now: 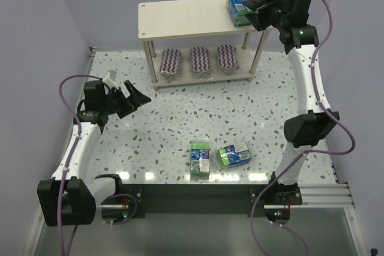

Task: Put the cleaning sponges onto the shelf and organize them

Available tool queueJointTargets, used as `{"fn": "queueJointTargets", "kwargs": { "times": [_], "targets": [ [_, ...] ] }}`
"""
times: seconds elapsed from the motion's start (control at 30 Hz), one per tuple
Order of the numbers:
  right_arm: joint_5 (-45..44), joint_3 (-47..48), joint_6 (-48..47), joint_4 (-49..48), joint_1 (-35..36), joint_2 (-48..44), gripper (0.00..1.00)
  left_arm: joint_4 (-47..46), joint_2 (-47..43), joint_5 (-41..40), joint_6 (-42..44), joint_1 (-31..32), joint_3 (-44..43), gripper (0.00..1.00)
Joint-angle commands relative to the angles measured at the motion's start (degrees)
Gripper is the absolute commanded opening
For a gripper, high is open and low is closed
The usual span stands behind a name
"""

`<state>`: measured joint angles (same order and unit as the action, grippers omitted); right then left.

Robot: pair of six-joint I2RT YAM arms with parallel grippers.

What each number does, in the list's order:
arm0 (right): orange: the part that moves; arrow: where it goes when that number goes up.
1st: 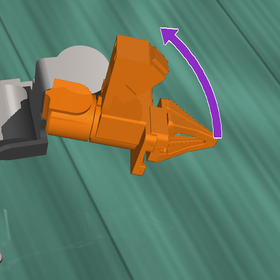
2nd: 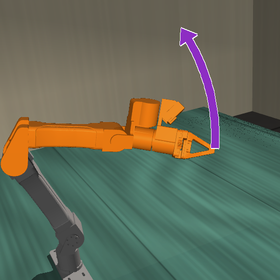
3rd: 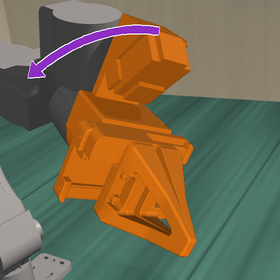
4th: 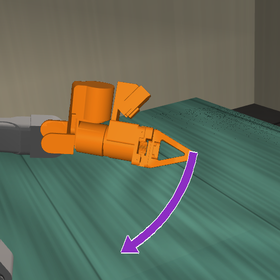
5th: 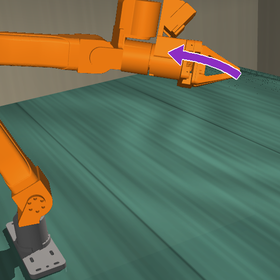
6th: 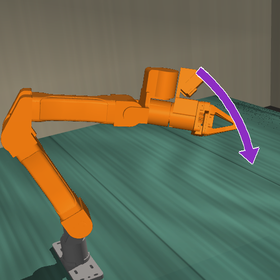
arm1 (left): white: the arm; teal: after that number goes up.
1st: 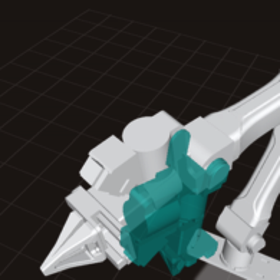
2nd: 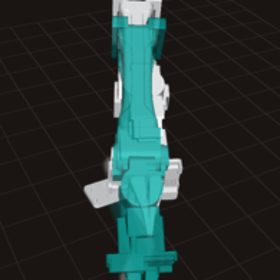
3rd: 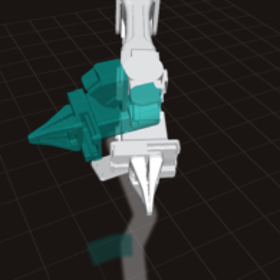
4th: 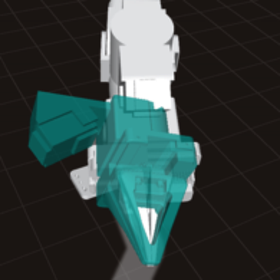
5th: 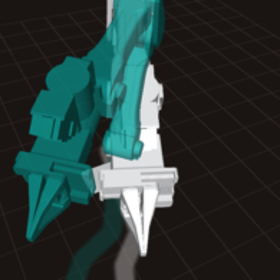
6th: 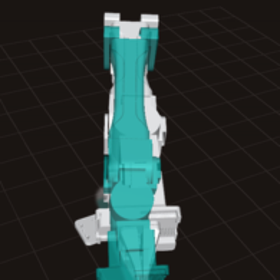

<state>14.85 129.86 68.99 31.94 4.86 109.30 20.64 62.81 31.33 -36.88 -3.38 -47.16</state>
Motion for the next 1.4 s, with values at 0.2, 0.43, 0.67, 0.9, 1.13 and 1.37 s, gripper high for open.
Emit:
{"fn": "queueJointTargets", "kwargs": {
  "times": [0.2,0.43,0.67,0.9,1.13,1.37],
  "targets": [
    [2.64,-7.83,-4.37,-4.08,-0.20,-16.29,0.66,-2.80,-0.49,1.89,-0.12,-0.23,-2.24,0.99],
    [3.26,-30.25,-19.23,8.82,0.32,-34.92,0.65,-5.78,-1.45,7.50,-0.12,-0.23,1.00,0.99],
    [0.89,-54.52,-23.99,18.22,4.96,-51.63,0.63,-9.22,-2.78,10.86,-0.20,14.85,8.12,0.99],
    [-4.22,-64.99,-23.64,24.21,13.94,-58.14,0.63,-6.77,-6.64,1.39,-3.45,31.14,16.21,0.98],
    [-5.80,-68.78,-23.99,24.57,17.81,-58.06,0.63,-13.25,-6.22,-7.59,-12.15,41.95,21.32,0.96],
    [-6.85,-71.15,-24.26,23.69,18.69,-58.32,0.63,-16.87,6.61,-15.42,-13.13,50.65,14.66,0.91]
  ]
}}
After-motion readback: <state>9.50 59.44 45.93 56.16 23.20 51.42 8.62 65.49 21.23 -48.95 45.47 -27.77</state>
